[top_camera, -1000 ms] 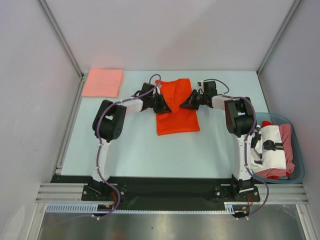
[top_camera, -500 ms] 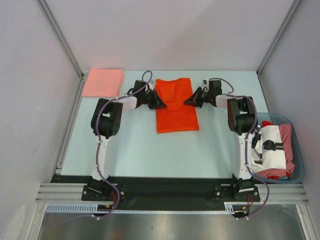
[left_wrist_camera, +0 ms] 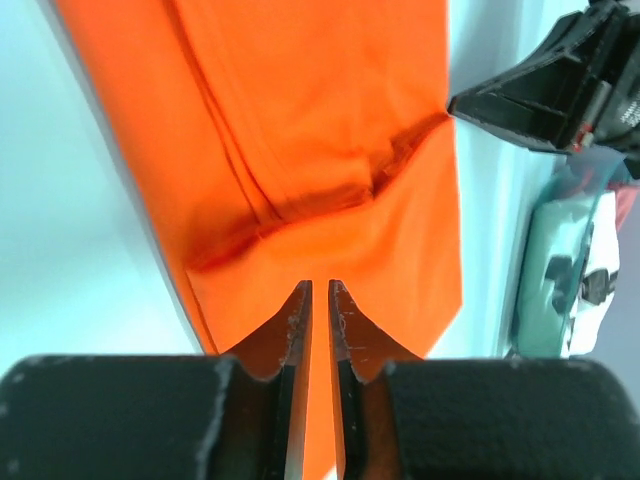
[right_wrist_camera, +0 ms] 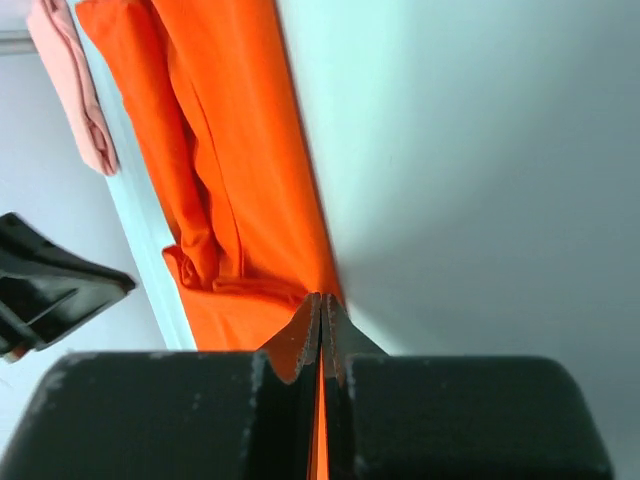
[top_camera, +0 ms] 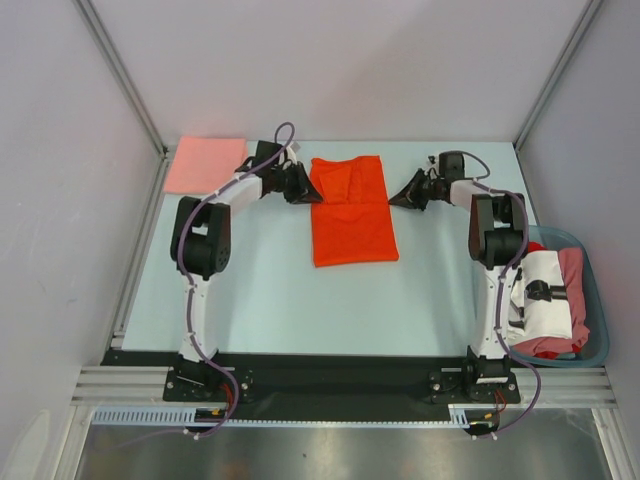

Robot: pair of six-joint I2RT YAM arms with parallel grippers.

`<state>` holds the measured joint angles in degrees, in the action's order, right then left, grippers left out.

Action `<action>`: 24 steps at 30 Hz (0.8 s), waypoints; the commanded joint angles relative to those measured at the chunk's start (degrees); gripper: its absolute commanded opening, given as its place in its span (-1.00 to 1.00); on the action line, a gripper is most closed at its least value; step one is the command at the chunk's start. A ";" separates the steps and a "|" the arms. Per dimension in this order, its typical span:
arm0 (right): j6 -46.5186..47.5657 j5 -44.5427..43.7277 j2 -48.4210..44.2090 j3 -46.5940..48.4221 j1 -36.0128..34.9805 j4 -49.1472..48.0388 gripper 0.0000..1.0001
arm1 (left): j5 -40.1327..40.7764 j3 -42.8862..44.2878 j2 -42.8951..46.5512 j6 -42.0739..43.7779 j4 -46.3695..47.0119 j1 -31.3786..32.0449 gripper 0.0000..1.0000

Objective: Fold and stack the t-shirts
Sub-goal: Fold the tshirt

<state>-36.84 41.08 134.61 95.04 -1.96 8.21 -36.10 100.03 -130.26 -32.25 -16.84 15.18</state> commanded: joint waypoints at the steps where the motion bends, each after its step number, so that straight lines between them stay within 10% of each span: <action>1: 4.58 -1.01 -9.08 0.68 -0.42 7.78 -0.99 | -0.11 -2.37 9.39 3.69 -3.03 0.11 -0.68; 9: 4.85 3.21 -18.06 -11.97 -9.80 7.18 -1.00 | -4.95 -20.38 16.35 -1.23 4.80 5.20 -0.77; 24: 6.95 10.60 -13.93 -23.32 -16.94 2.43 -1.00 | -5.04 -28.47 12.40 -0.18 4.62 7.58 -0.88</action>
<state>-32.23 49.04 120.16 73.54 -19.35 12.10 -40.69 73.32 -117.10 -33.47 -13.06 23.00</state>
